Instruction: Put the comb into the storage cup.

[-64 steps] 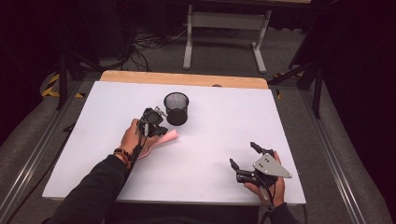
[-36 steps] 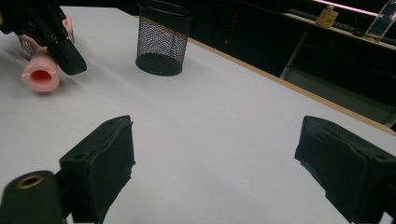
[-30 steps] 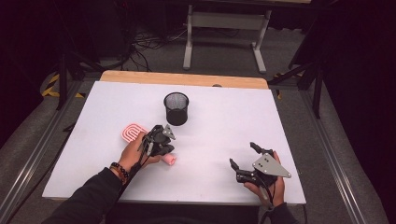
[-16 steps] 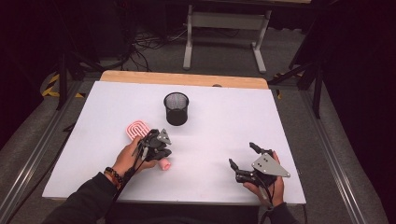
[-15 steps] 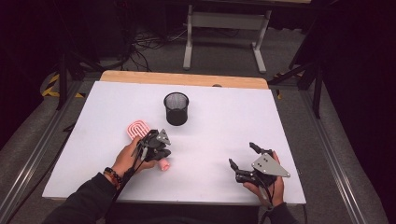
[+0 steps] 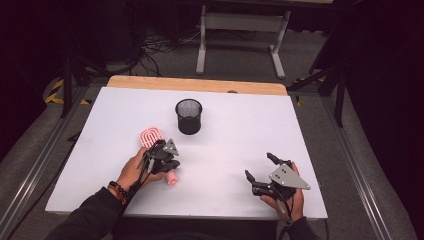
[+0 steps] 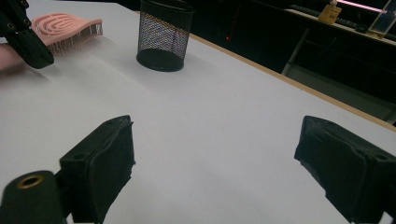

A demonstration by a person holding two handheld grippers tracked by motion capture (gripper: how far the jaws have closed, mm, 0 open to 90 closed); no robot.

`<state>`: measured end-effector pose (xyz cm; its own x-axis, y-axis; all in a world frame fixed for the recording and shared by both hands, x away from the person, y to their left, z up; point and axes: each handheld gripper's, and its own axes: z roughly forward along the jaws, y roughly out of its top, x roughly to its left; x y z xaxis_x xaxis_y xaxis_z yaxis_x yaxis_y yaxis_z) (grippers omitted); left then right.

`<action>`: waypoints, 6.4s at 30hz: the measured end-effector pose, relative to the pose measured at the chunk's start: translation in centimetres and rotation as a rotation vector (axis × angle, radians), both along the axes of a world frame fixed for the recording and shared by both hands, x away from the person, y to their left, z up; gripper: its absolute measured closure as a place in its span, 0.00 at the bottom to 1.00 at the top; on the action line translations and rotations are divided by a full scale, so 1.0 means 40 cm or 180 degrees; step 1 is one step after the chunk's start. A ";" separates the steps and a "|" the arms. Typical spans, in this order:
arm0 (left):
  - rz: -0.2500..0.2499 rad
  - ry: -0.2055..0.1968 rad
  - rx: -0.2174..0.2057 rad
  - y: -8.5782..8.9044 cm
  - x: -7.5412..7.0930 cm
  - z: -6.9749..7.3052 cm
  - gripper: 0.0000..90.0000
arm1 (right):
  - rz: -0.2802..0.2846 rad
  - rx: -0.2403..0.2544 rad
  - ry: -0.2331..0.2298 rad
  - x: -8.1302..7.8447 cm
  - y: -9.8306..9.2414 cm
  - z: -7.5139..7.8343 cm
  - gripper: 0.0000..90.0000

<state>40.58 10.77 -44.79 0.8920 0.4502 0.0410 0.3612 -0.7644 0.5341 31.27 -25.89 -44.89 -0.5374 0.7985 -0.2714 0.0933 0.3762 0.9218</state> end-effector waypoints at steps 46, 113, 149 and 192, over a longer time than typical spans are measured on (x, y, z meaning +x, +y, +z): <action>0.0425 -0.0394 -0.0344 0.168 -0.040 0.059 0.85 | -0.0046 0.0036 0.0028 0.002 -0.008 0.003 0.14; 0.1228 0.0658 0.0225 0.109 0.072 0.008 0.53 | 0.0054 0.0169 0.0343 0.019 -0.011 0.001 0.19; 0.1125 -0.0089 -0.0116 0.156 0.019 -0.015 0.79 | -0.0152 0.0148 0.0320 0.028 -0.013 -0.009 0.18; 0.0954 -0.0204 -0.0259 0.169 0.008 -0.016 0.84 | -0.0072 0.0116 0.0351 0.032 -0.010 -0.015 0.17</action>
